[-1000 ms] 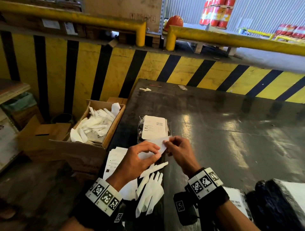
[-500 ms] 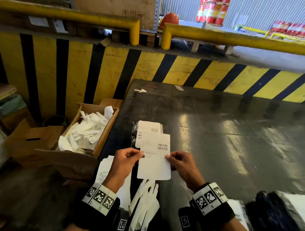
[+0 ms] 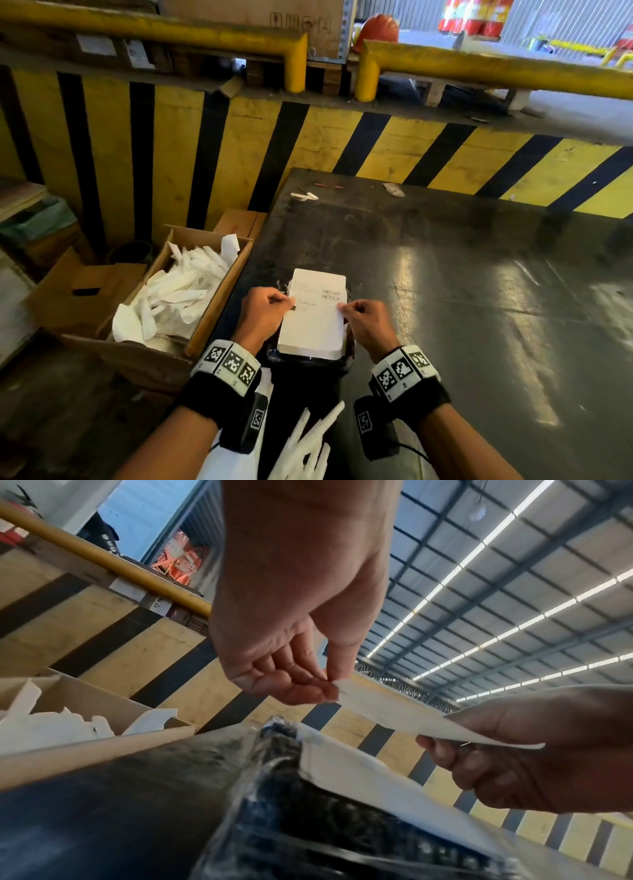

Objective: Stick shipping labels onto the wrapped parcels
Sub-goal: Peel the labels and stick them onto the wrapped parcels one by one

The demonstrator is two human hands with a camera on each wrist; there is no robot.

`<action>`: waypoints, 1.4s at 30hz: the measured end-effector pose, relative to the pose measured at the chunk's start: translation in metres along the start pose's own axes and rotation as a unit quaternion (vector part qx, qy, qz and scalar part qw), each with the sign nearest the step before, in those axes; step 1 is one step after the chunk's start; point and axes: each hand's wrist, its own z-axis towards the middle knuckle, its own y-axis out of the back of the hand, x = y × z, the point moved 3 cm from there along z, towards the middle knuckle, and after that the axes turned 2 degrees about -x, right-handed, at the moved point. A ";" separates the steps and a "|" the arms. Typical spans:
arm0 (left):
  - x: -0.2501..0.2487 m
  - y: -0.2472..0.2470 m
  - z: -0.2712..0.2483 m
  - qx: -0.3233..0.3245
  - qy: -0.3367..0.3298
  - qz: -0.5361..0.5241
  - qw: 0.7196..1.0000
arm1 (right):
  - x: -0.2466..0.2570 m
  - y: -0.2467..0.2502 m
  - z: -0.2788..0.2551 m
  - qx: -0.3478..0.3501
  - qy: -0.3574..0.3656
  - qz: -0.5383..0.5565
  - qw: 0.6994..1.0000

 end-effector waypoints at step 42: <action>0.021 -0.007 -0.025 0.077 -0.087 0.384 0.916 | -0.028 -0.006 -0.025 -0.003 0.240 -0.397 0.886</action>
